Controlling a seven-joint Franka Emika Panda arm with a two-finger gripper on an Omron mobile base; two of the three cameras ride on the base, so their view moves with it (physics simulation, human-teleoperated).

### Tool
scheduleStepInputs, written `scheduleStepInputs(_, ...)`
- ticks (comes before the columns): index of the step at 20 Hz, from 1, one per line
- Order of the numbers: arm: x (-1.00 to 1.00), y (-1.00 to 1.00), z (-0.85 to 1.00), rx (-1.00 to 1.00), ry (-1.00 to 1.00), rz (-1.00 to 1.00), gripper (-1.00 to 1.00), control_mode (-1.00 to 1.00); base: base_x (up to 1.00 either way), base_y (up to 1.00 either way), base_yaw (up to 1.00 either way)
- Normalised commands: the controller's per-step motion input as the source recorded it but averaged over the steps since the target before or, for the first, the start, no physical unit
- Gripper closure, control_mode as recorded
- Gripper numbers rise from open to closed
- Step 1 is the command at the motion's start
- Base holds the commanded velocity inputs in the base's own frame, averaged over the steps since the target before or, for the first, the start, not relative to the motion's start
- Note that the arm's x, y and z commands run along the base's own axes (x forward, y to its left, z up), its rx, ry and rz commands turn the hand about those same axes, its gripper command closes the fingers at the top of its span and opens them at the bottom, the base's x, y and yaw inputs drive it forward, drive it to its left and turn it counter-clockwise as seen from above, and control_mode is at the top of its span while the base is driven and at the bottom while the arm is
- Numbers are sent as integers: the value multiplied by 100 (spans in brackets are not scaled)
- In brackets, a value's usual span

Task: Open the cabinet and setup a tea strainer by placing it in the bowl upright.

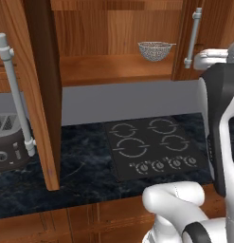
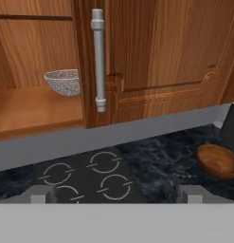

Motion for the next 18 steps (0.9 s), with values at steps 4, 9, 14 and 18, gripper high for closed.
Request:
scheduleStepInputs(4, 63, -42, 1, 20, 8, 0, -100, -100, 0, 0, 0)
scheduleStepInputs(9, 30, -31, 2, 8, 3, 0, -100, -100, 0, 0, 0)
scheduleStepInputs(14, 34, 0, -6, -5, -4, 2, -100, -100, 0, 0, 0)
scheduleStepInputs(18, 71, 0, 0, -3, 0, 0, -100, -100, 0, 0, 0)
